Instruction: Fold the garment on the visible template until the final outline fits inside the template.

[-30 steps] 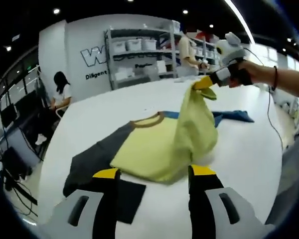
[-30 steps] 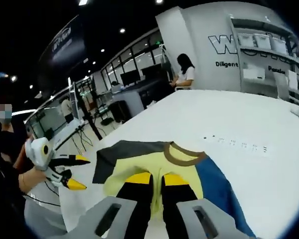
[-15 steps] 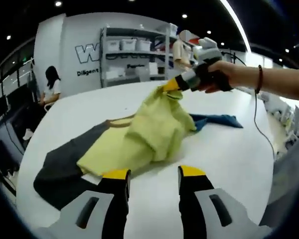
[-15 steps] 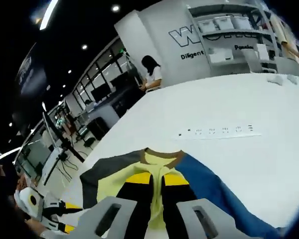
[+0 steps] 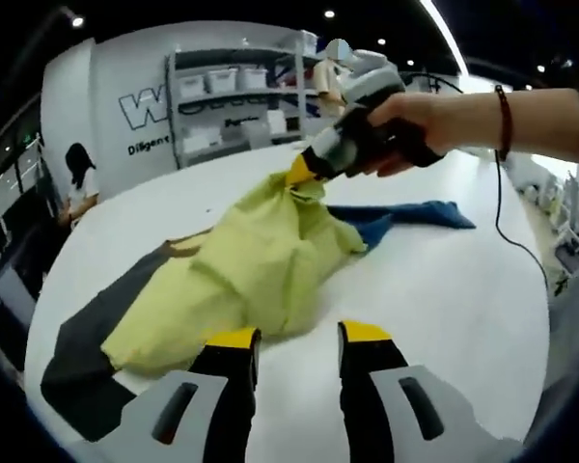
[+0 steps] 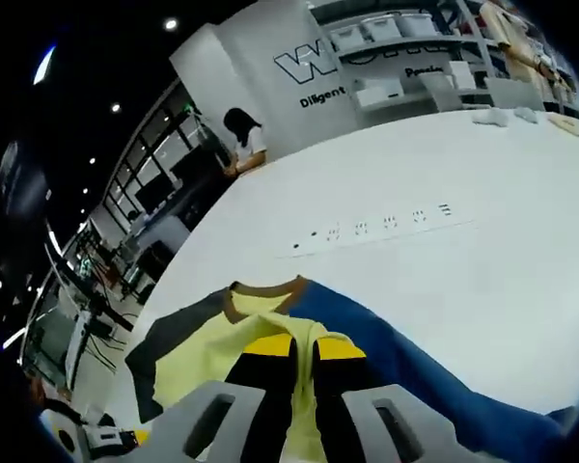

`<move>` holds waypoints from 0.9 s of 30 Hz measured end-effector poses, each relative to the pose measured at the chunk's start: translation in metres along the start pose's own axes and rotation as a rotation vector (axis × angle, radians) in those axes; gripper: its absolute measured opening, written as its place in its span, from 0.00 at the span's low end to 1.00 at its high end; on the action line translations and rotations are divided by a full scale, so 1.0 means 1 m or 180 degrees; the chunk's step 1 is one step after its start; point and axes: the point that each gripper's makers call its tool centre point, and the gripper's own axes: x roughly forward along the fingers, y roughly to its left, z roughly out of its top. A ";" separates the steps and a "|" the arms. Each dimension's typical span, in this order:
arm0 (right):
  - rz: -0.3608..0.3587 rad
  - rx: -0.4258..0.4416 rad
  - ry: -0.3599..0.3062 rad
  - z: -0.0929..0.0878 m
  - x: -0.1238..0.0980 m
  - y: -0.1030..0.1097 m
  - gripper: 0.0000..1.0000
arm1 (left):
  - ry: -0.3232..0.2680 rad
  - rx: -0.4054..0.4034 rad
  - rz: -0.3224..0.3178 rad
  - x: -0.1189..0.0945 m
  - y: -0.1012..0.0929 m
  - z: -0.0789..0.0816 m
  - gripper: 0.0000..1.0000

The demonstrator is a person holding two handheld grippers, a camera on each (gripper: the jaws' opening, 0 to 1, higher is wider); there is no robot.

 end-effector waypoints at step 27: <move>-0.0199 -0.0411 0.0227 -0.046 -0.016 -0.007 0.00 | 0.0084 -0.0594 0.0244 0.032 0.032 -0.008 0.02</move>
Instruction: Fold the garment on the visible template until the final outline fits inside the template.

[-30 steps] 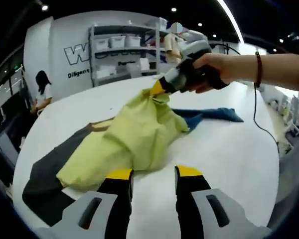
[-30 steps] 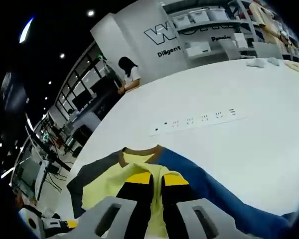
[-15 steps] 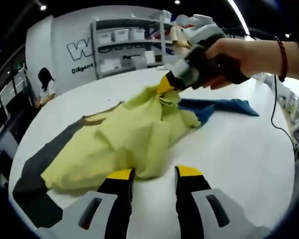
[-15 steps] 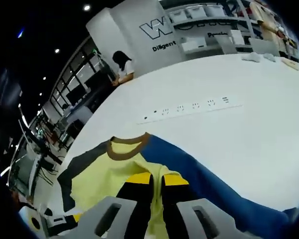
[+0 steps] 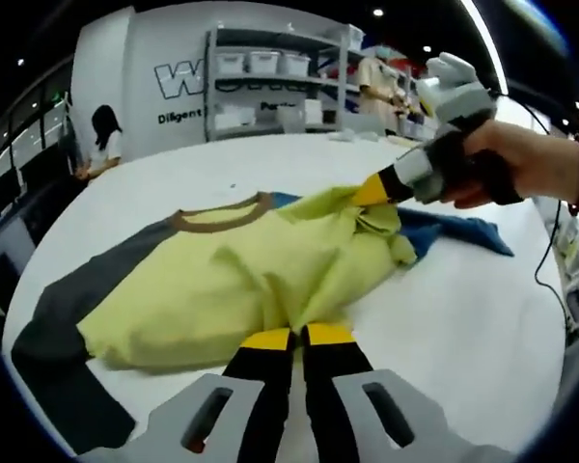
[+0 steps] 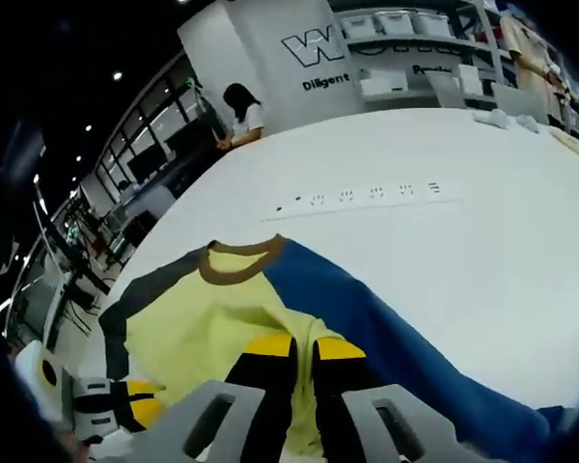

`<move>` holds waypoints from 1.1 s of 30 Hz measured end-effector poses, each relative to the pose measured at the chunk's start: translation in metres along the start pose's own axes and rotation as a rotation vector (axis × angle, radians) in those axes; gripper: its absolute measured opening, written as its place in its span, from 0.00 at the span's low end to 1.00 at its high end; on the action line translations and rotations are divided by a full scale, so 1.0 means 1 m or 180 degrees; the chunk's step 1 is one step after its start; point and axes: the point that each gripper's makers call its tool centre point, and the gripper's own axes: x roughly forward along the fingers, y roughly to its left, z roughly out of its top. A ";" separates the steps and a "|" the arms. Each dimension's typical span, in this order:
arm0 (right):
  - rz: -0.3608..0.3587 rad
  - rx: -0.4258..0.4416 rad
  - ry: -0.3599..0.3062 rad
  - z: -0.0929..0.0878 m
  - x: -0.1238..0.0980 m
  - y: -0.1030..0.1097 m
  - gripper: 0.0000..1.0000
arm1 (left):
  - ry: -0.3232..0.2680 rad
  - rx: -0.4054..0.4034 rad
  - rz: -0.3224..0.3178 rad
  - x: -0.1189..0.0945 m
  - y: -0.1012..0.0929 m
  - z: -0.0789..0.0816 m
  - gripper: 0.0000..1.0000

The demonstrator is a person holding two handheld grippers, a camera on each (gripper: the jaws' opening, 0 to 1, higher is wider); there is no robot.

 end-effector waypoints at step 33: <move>0.0435 -0.0894 0.0179 -0.044 -0.109 0.047 0.00 | 0.0073 0.0780 -0.0353 -0.116 0.024 0.021 0.00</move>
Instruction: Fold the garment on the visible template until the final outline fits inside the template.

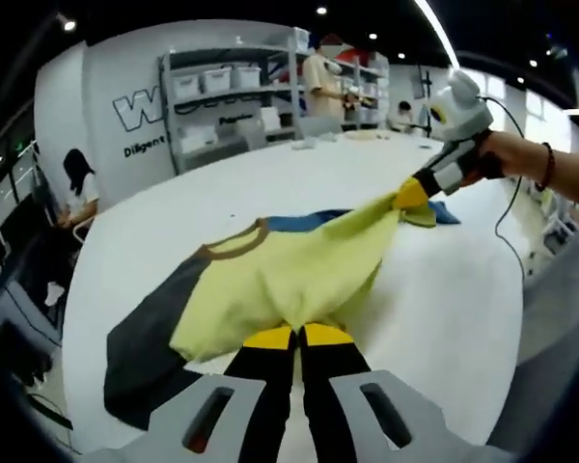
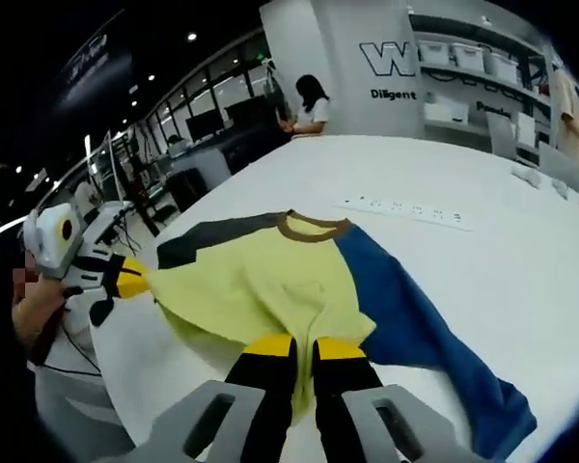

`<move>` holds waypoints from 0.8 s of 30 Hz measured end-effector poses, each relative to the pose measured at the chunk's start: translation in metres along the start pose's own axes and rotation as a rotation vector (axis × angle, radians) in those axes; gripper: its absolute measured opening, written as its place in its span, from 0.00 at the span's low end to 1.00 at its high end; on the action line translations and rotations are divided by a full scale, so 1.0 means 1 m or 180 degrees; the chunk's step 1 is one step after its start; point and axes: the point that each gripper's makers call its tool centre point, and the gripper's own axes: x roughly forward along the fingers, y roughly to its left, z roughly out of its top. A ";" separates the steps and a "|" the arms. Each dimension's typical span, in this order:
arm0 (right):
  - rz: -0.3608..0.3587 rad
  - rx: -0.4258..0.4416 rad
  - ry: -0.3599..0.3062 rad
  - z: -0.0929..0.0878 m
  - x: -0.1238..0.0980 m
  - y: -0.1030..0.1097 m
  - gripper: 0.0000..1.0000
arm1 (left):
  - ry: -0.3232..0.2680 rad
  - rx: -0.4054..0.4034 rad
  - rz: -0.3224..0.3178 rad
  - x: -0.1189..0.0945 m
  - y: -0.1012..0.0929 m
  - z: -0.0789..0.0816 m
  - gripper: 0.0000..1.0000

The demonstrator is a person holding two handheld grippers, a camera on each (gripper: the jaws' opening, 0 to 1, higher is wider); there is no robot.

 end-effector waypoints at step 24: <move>0.0142 -0.0219 0.0646 -0.080 -0.030 0.054 0.00 | 0.0475 0.0420 -0.0287 -0.048 -0.039 -0.055 0.01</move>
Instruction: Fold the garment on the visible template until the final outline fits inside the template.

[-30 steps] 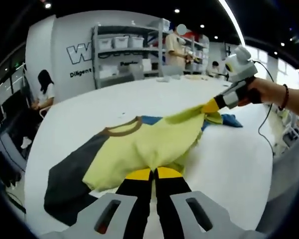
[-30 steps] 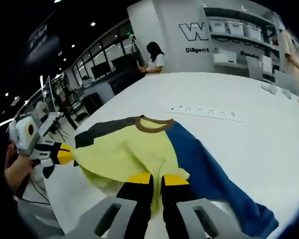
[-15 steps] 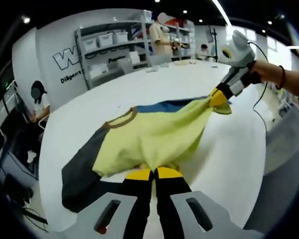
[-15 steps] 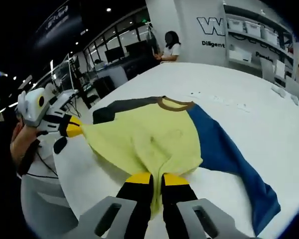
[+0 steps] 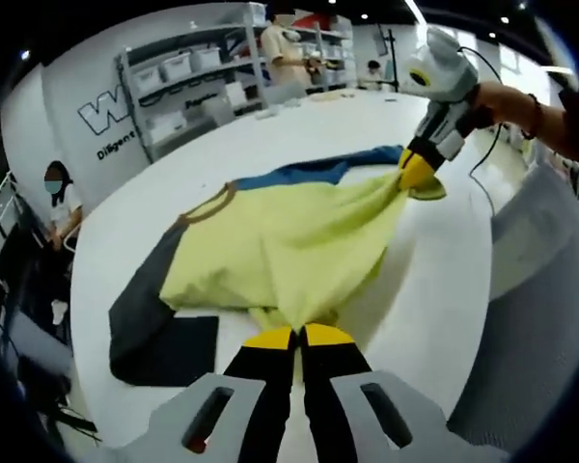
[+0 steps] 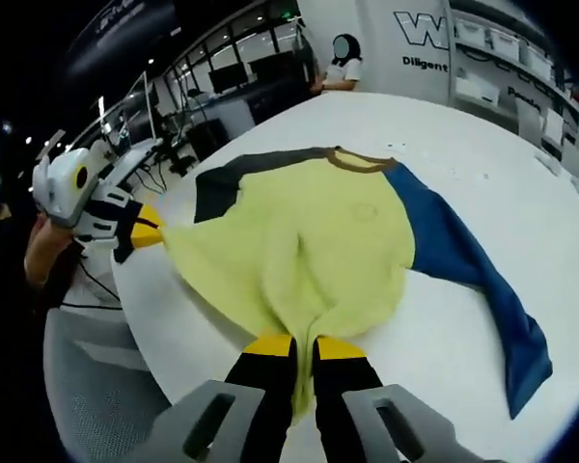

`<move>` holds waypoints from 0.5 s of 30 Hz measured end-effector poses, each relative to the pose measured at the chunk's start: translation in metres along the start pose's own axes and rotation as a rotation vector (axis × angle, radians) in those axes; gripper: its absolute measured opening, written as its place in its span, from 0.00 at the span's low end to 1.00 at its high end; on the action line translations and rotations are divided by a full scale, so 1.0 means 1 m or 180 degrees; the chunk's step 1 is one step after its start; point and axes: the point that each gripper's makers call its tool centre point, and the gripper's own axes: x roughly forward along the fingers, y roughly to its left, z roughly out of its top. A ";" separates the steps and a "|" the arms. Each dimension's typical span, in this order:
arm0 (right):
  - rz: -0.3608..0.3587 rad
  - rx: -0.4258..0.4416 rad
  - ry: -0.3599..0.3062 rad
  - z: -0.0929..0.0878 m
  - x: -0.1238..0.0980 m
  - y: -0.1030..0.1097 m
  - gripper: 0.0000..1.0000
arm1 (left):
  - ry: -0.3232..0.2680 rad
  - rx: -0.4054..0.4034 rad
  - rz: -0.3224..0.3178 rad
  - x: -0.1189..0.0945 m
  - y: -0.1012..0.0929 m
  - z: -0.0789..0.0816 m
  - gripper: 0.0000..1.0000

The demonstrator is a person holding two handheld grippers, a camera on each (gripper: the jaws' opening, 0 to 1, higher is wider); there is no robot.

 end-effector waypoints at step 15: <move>-0.0136 -0.0250 0.0060 -0.031 0.012 0.006 0.00 | 0.0186 -0.0065 -0.0120 0.007 -0.024 -0.031 0.02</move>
